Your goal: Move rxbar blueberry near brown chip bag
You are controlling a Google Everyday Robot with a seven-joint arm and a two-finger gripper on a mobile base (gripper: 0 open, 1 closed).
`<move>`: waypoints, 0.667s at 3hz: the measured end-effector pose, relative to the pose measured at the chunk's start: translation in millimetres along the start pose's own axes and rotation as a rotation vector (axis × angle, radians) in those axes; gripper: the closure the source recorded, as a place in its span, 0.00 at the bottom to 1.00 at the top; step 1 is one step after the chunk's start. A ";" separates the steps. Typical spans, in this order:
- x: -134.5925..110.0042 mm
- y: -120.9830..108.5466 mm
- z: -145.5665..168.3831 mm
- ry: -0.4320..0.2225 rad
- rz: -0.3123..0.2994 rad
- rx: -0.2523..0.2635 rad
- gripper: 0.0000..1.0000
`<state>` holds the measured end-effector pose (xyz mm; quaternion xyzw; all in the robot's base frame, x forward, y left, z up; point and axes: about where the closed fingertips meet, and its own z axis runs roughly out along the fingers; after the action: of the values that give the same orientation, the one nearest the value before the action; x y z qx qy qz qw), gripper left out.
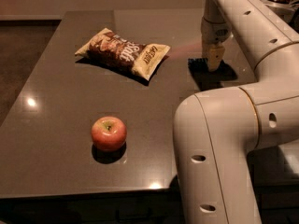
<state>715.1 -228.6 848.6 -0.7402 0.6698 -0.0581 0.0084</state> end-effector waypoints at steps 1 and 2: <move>0.5 0.4 -0.8 0.000 0.001 0.000 0.62; -60.4 12.1 -33.9 -0.147 -0.013 0.005 0.93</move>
Offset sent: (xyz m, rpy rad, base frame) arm -0.1938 0.1297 0.1882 0.3606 0.1810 0.0365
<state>694.0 -167.7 876.7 -0.7466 0.6626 -0.0051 0.0591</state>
